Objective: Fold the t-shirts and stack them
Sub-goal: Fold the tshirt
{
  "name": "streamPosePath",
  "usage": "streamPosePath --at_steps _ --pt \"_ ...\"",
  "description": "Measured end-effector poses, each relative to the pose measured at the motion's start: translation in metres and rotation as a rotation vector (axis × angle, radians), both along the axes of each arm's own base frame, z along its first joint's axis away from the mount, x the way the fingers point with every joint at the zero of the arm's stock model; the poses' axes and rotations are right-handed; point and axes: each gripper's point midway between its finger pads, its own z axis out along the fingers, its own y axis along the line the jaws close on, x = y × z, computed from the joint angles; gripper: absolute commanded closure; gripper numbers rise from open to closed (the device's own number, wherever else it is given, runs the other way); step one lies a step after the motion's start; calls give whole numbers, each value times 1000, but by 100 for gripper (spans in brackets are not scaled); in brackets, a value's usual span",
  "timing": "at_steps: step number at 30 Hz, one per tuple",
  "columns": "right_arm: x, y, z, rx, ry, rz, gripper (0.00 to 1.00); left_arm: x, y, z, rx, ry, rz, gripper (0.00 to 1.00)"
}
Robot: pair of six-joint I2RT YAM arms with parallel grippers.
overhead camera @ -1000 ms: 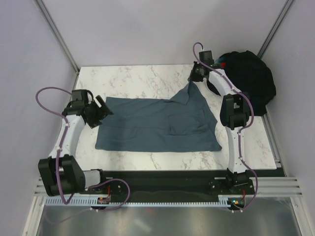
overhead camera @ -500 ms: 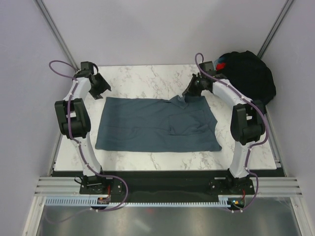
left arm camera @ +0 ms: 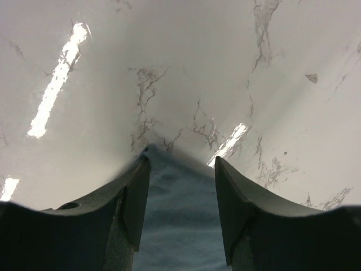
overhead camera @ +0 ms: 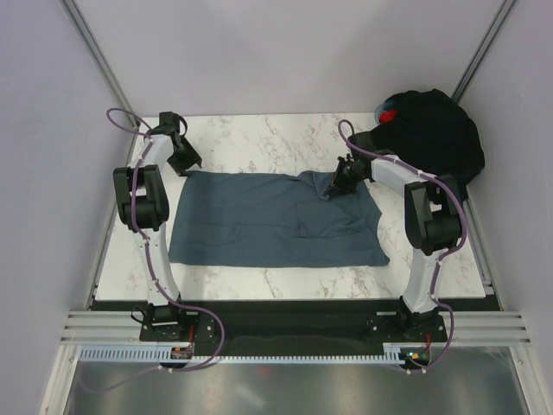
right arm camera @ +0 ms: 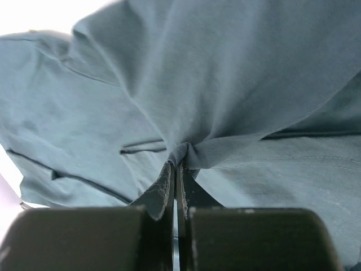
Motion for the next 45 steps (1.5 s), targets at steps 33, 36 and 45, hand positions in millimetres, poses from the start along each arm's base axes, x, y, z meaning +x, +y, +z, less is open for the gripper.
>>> streamPosePath --at_steps 33,36,45 --pt "-8 -52 146 -18 -243 -90 100 -26 4 68 47 -35 4 98" --pt "-27 -57 139 -26 -215 -86 100 -40 7 69 70 -18 6 98" --pt "-101 -64 109 -35 -124 -71 100 -78 19 52 141 68 12 98"
